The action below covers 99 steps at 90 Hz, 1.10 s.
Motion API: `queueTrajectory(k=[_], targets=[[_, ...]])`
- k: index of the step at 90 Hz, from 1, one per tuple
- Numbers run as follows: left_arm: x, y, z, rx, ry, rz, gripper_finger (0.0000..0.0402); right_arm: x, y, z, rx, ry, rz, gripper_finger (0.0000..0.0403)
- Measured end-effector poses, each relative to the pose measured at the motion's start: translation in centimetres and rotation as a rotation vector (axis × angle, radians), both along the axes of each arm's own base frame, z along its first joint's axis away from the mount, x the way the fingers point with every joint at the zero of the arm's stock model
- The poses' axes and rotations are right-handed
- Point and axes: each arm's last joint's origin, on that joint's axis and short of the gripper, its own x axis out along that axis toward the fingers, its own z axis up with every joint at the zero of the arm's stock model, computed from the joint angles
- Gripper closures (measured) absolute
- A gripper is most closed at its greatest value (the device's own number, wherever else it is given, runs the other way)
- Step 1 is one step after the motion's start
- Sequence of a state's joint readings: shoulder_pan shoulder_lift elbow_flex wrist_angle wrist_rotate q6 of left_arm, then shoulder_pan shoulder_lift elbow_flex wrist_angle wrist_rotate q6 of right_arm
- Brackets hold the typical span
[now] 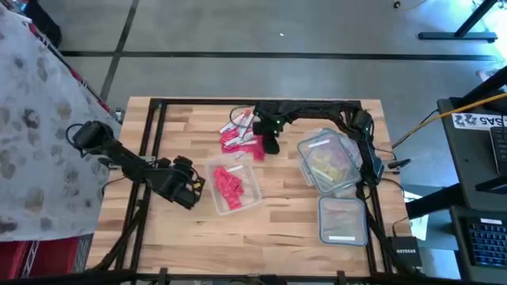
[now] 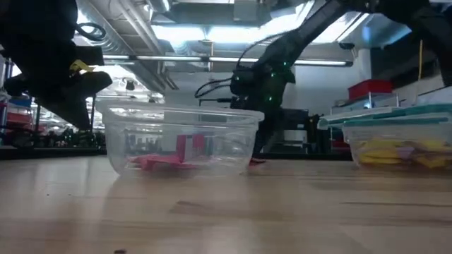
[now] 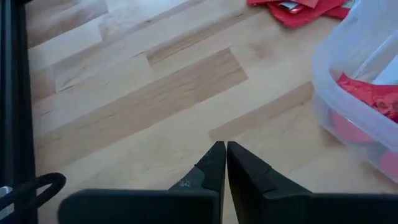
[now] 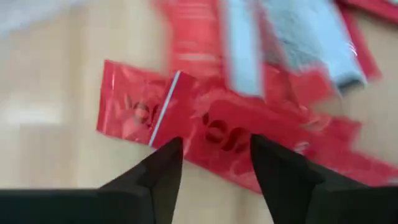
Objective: Sort candy
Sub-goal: Put the pink candy strip into the left transparent bin
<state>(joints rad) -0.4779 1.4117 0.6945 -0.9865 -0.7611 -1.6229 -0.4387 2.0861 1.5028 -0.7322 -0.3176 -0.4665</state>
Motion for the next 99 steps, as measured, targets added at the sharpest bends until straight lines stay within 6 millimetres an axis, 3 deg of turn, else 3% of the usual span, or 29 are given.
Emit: queueTrajectory(k=[13,29,54,63,74,80,95,99], targets=[[0.0,0.0,0.0,0.001,0.000,-0.001,0.0402,-0.1,0.6,1.5,-0.093,-0.009,0.092,0.0228],[0.0,0.0,0.0,0.000,-0.002,-0.002,0.0402,-0.5,0.7,0.2,-0.227,0.070,0.177,0.0229],[0.1,0.0,0.0,0.003,-0.003,-0.005,0.0402,-1.1,1.2,-2.9,-0.152,0.111,0.201,0.0236],[0.1,0.0,0.0,0.005,-0.006,-0.005,0.0402,-1.1,1.2,-3.4,-0.123,0.136,0.155,0.0271],[0.1,0.0,0.0,0.006,-0.006,-0.005,0.0402,-1.0,1.5,-3.5,-0.080,0.133,0.122,0.0358],[0.1,0.0,0.0,0.005,-0.008,-0.006,0.0402,-1.1,1.6,-3.2,-0.082,0.129,0.120,0.0389],[0.1,0.0,0.0,0.005,-0.008,-0.005,0.0402,-1.5,2.2,-0.6,-0.116,0.142,0.094,0.0389],[0.1,0.0,0.0,0.006,-0.006,-0.006,0.0402,-1.4,2.3,1.0,-0.131,0.109,0.089,0.0395]])
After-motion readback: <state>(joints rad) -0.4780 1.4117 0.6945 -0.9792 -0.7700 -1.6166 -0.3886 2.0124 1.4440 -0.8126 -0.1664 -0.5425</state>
